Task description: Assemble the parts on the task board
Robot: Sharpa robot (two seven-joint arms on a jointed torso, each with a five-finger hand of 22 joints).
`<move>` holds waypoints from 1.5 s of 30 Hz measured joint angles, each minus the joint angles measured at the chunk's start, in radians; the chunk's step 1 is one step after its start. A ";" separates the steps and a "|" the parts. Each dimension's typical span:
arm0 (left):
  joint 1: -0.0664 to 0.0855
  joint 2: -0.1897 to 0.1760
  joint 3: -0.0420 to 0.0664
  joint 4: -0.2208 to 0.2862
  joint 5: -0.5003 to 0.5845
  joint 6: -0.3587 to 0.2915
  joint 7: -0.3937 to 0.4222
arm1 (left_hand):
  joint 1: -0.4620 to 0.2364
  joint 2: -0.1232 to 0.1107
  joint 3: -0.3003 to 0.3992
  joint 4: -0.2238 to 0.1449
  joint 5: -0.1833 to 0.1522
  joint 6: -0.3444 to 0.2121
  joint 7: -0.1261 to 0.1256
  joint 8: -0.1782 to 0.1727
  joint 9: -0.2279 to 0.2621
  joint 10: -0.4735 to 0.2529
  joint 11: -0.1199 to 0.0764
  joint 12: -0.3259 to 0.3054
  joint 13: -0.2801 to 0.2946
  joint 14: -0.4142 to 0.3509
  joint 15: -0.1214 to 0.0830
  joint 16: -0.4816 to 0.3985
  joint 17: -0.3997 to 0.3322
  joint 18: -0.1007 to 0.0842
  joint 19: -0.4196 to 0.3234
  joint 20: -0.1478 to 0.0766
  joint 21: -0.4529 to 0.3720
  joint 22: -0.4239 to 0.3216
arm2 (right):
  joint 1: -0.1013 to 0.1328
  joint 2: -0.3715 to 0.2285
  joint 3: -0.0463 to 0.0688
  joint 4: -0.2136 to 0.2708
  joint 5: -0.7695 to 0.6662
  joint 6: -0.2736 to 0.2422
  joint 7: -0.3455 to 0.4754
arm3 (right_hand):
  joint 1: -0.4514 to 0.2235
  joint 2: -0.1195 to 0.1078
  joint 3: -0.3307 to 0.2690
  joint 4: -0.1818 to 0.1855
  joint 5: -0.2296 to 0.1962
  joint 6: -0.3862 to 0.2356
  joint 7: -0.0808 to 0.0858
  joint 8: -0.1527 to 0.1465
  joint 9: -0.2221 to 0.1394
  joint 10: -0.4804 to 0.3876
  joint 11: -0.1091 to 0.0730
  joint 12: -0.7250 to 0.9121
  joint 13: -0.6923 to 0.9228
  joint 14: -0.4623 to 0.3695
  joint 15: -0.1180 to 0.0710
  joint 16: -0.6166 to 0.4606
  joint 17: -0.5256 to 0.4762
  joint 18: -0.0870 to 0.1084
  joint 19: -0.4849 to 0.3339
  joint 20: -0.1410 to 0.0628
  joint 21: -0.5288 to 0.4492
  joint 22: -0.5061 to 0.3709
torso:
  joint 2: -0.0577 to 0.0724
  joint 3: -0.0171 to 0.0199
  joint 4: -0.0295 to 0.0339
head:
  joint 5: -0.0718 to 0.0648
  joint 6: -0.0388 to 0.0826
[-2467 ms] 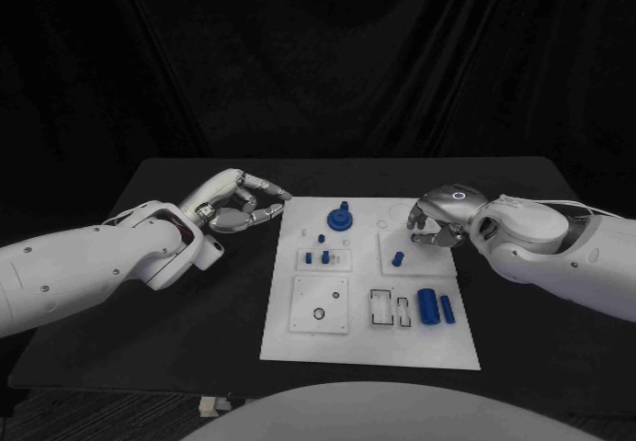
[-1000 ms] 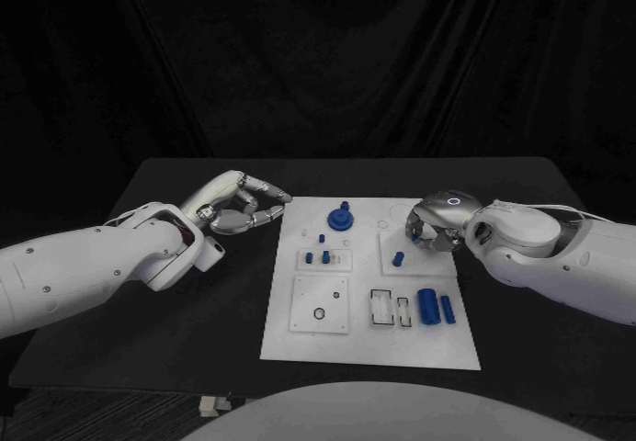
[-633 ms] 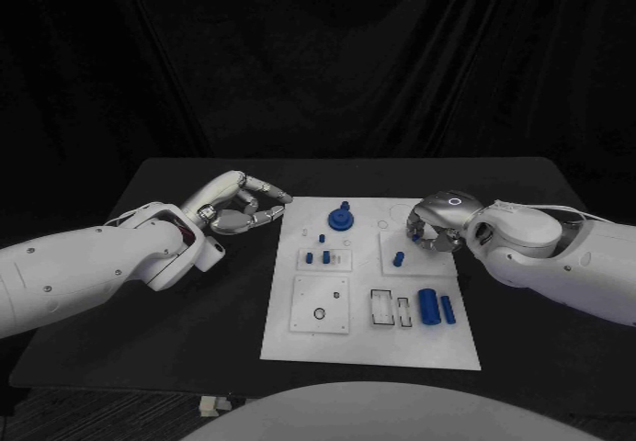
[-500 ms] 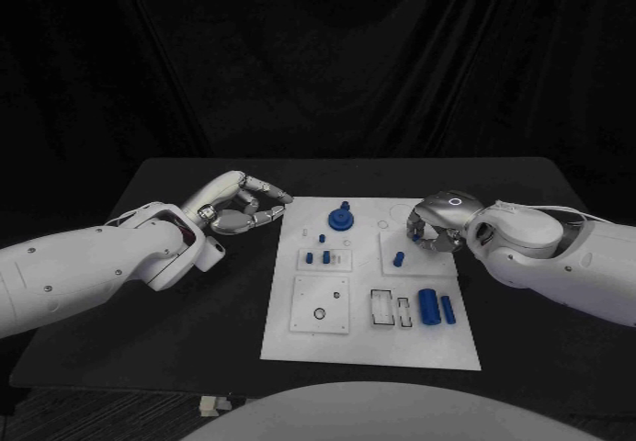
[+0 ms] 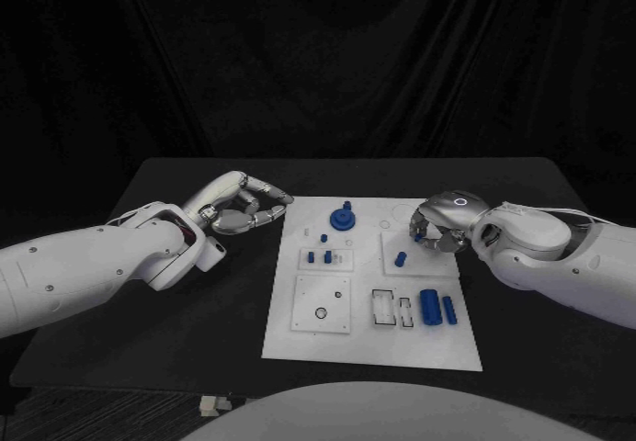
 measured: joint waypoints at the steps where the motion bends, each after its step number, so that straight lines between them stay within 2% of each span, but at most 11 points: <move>1: 0.000 0.000 0.000 0.000 0.000 0.000 0.000 | 0.000 0.000 0.000 0.000 0.000 0.000 0.000 0.000 0.000 0.000 0.000 0.000 0.000 0.000 0.000 0.000 0.000 0.000 0.000 0.000 0.000 0.000 | 0.000 -0.001 0.000 0.001 0.000 -0.001 0.000 | 0.000 0.000 0.000 0.000 0.000 0.000 0.000 0.000 0.000 0.000 0.000 0.000 0.000 0.000 0.000 0.000 0.000 0.000 0.000 0.000 0.000 0.000 | 0.000 -0.0001 0.0000 | 0.000 0.000; 18: -0.001 0.004 0.000 -0.003 0.000 0.005 -0.003 | 0.000 0.000 0.000 0.000 0.000 0.000 0.000 0.000 0.000 0.000 0.000 0.000 0.000 0.000 0.000 0.000 -0.003 0.000 0.000 0.000 0.000 0.000 | 0.015 -0.029 0.001 0.037 0.000 -0.011 -0.002 | 0.000 0.000 0.000 0.000 -0.009 0.003 0.003 0.000 0.002 0.003 0.003 0.000 0.000 0.000 0.000 0.000 0.001 0.000 0.000 0.000 0.000 0.000 | 0.000 -0.0001 0.0001 | 0.002 0.000; 24: -0.001 0.004 0.000 -0.003 0.000 0.006 -0.004 | 0.000 0.000 0.002 -0.002 0.000 0.000 0.000 0.000 0.000 0.003 0.003 0.000 0.000 0.000 0.000 0.000 -0.005 0.000 0.000 0.000 -0.005 0.000 | 0.034 -0.047 0.000 0.064 0.000 -0.012 -0.005 | 0.000 0.000 0.000 0.000 -0.009 0.004 0.004 -0.001 0.002 0.003 0.003 0.000 0.000 0.000 0.000 0.000 0.002 0.000 0.000 0.000 0.002 0.000 | 0.000 -0.0001 0.0002 | 0.006 0.000; 30: -0.001 0.004 0.000 -0.006 0.000 0.008 -0.005 | 0.000 0.000 0.003 -0.003 0.000 0.000 0.000 0.000 0.000 0.003 0.003 0.000 0.000 0.000 0.000 0.000 -0.007 0.000 0.000 0.000 -0.007 0.000 | 0.066 -0.068 0.001 0.109 0.000 -0.013 -0.013 | 0.000 0.000 0.000 0.000 -0.009 0.004 0.004 -0.001 0.002 0.003 0.003 0.000 0.000 0.000 0.000 0.000 0.002 0.000 0.000 0.000 0.004 0.000 | 0.000 -0.0002 0.0003 | 0.009 0.000; 36: -0.002 0.006 0.000 -0.009 0.000 0.009 -0.006 | 0.000 0.000 0.003 -0.003 0.000 0.000 0.000 0.000 0.000 0.003 0.003 0.000 0.000 0.000 0.000 0.000 -0.007 0.000 -0.004 0.004 -0.007 0.000 | 0.103 -0.081 0.001 0.181 0.000 -0.014 -0.025 | -0.001 0.000 0.000 0.000 -0.015 0.004 0.004 -0.001 0.003 0.003 0.003 0.000 0.000 0.000 0.000 0.000 0.004 0.000 0.000 0.000 0.004 0.000 | 0.000 -0.0003 0.0004 | 0.009 0.000; 40: -0.002 0.009 0.000 -0.012 0.000 0.010 -0.007 | 0.000 0.000 0.003 -0.003 0.000 0.000 0.000 0.000 0.000 0.003 0.003 0.000 0.000 0.000 0.000 0.000 -0.007 0.000 -0.004 0.004 -0.007 0.000 | 0.116 -0.076 0.001 0.231 0.000 -0.011 -0.033 | -0.004 0.003 0.000 0.000 -0.016 0.004 0.004 -0.002 0.004 0.003 0.003 0.000 0.000 0.004 0.004 0.000 0.004 0.000 0.000 0.000 0.004 0.000 | 0.000 -0.0004 0.0004 | 0.012 0.000; 45: -0.002 0.009 0.000 -0.016 0.000 0.012 -0.009 | 0.000 0.000 0.003 -0.003 0.004 0.000 0.000 0.000 0.000 0.003 0.003 0.000 0.000 0.000 0.000 0.000 -0.009 0.000 -0.004 0.004 -0.007 0.000 | 0.121 -0.044 0.001 0.285 0.000 0.003 -0.042 | -0.008 0.006 0.000 0.000 -0.020 0.003 0.004 -0.004 0.005 0.005 0.006 0.000 -0.001 0.004 0.004 0.000 0.004 0.000 0.000 0.000 0.004 0.000 | 0.000 -0.0005 0.0004 | 0.021 0.000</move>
